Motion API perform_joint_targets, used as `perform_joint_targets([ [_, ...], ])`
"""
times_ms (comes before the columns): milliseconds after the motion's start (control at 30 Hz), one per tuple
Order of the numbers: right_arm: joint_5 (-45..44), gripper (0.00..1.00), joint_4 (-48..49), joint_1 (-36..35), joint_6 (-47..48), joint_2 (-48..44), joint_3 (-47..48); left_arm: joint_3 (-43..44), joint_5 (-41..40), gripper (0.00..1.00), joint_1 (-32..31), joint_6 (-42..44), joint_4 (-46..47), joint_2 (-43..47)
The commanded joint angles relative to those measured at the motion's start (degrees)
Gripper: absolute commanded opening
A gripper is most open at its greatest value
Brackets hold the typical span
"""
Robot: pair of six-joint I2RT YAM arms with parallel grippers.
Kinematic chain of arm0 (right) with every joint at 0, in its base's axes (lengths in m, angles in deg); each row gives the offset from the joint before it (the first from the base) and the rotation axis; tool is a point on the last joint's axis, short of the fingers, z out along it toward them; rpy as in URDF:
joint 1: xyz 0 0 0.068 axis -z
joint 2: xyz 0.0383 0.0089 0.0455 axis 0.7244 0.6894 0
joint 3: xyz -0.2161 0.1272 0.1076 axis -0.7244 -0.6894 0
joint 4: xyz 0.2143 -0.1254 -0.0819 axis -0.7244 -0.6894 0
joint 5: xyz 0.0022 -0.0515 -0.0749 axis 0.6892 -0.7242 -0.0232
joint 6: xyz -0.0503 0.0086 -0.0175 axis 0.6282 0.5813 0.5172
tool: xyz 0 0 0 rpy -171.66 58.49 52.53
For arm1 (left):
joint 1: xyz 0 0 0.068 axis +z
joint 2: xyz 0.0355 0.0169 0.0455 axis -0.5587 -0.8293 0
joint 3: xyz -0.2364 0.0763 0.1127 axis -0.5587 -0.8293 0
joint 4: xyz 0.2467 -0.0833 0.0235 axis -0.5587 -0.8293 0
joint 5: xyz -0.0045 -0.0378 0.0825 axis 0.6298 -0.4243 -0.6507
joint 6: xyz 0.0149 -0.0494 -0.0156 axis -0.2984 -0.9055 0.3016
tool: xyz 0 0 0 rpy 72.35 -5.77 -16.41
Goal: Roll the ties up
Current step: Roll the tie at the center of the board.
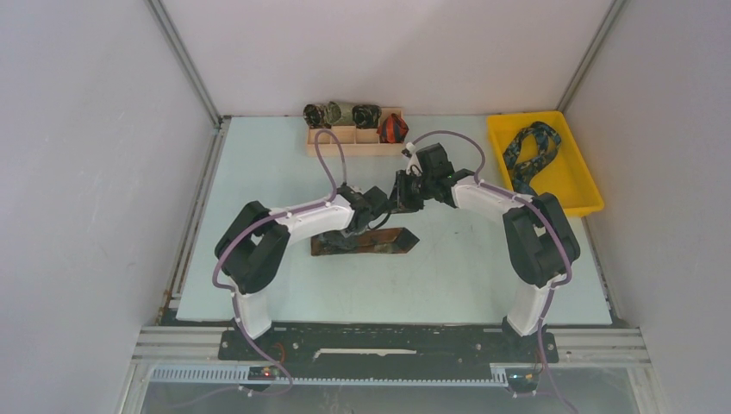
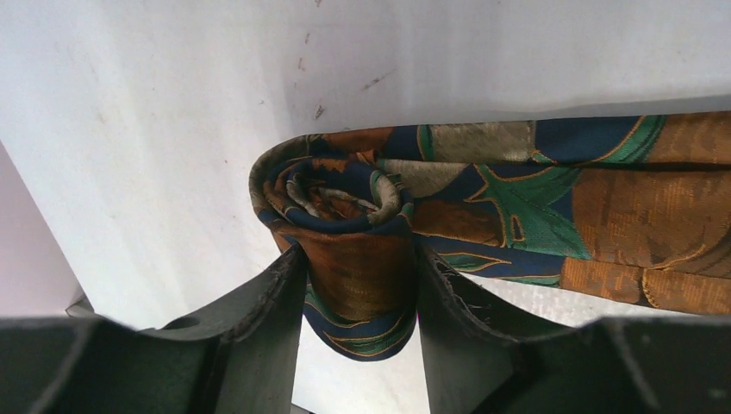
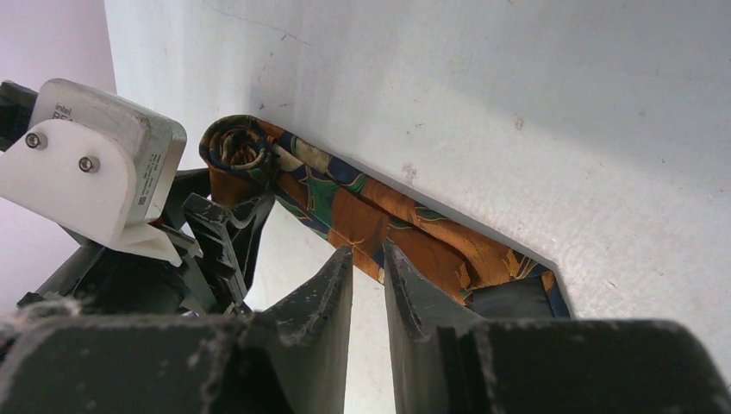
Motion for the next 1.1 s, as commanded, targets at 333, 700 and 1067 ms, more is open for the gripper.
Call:
perform_joint_targets([
  [333,-0.1,0.23,1.4,0.1,0.5,0.4,0.0,-0.4,12.4,0.52,-0.5,0.1,10.2,3.9],
  [700,-1.2,0.23,3.0,-1.9,0.7,0.4,0.1,-1.4,12.2,0.53,-0.1,0.1,11.7,7.9],
  [1067,-0.7,0.24,6.4,-5.5,-0.7,-1.1,0.1,-7.7,8.0,0.68,2.2,1.3,12.3,20.9],
])
